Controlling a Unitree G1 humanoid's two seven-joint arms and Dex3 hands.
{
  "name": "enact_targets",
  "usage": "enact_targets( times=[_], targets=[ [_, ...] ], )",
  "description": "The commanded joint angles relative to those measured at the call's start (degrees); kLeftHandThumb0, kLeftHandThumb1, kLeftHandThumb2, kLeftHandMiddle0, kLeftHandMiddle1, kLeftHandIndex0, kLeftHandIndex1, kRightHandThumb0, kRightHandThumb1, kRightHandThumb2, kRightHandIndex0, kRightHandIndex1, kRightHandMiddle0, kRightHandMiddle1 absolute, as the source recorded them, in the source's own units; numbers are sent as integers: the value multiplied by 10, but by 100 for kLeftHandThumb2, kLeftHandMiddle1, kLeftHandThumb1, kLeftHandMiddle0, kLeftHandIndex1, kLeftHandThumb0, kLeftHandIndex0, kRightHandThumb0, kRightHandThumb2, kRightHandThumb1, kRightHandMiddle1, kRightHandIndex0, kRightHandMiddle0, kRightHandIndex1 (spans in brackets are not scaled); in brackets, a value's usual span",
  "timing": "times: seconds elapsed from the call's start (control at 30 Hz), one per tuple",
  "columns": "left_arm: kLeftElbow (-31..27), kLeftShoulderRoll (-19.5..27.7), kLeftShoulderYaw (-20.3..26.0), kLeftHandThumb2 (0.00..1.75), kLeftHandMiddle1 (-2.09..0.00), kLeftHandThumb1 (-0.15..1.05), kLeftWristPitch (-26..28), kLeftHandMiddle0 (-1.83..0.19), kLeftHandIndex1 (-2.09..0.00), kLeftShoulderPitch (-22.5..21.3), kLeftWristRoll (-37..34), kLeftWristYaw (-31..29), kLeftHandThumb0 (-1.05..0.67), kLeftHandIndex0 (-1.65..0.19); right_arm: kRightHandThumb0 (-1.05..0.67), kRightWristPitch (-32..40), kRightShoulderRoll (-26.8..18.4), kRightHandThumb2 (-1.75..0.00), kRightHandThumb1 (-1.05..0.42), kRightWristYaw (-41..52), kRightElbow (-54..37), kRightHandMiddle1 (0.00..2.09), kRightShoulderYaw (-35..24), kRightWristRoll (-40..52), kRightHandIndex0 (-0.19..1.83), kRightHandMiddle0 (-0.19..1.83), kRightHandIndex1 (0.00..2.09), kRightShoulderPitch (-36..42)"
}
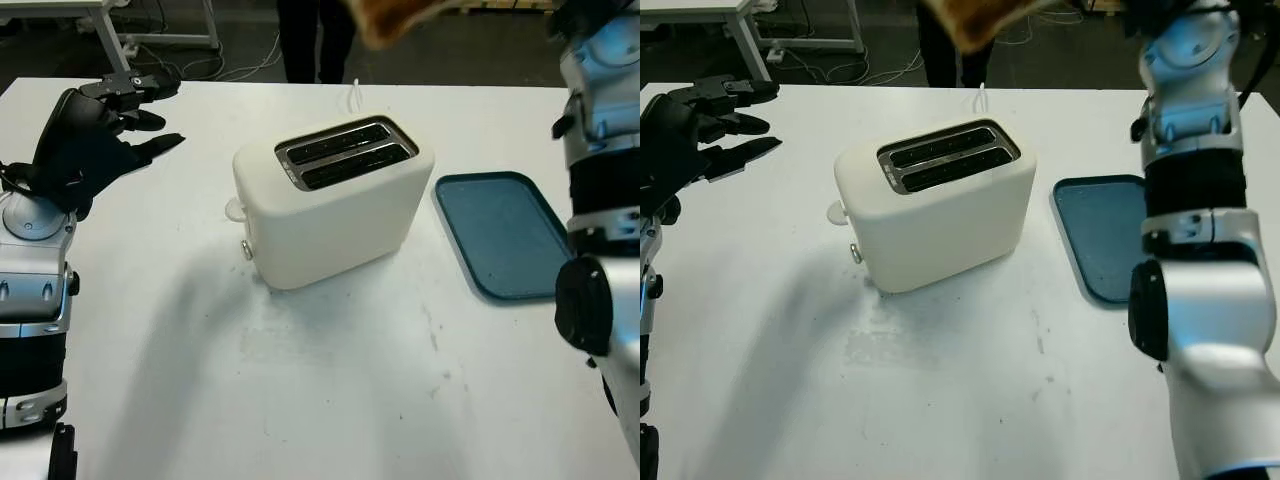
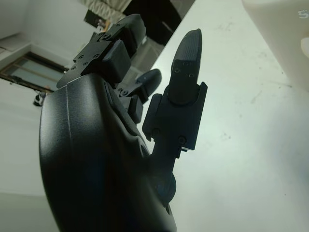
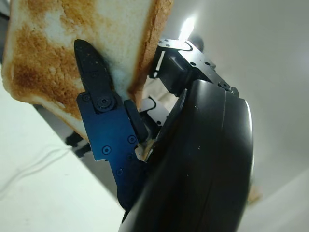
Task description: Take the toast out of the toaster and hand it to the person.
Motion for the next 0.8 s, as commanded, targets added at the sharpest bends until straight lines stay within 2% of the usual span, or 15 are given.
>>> enact_targets(
  times=[0.0,0.13,0.37,0.6,0.63,0.7,0.77],
  targets=[
    [-6,-3,1,10,-78,92,9,-36,-17,3,-6,-1,-42,-57,-44,20,1,-11,-92,-19,28,175,-22,25,114,89,175,-20],
    [-2,2,-3,11,-78,92,3,-37,-17,3,-2,-1,-45,-57,-39,29,-1,-14,-92,-51,100,175,-46,45,116,85,175,-34],
    [-1,2,-2,11,-79,92,3,-36,-17,1,-4,-2,-45,-58,-25,11,5,-22,-92,-138,211,175,-57,44,102,72,175,-37],
    [2,2,-1,10,-79,92,1,-35,-16,1,-5,-2,-44,-58,-15,-8,29,-30,-92,-161,258,175,-60,45,96,64,175,-9],
    [2,3,-1,11,-79,92,1,-36,-16,1,-5,-2,-45,-58,-15,-11,33,-32,-92,-175,261,173,-56,39,93,52,175,-3],
    [1,4,-1,11,-80,92,1,-36,-16,1,-4,-2,-45,-58,-13,-34,42,-32,-92,-197,266,171,-46,25,89,42,175,14],
    [1,2,1,10,-80,92,4,-36,-16,1,-9,-3,-44,-58,-10,-54,49,-26,-92,-216,271,174,-37,16,90,48,175,27]
  ],
)
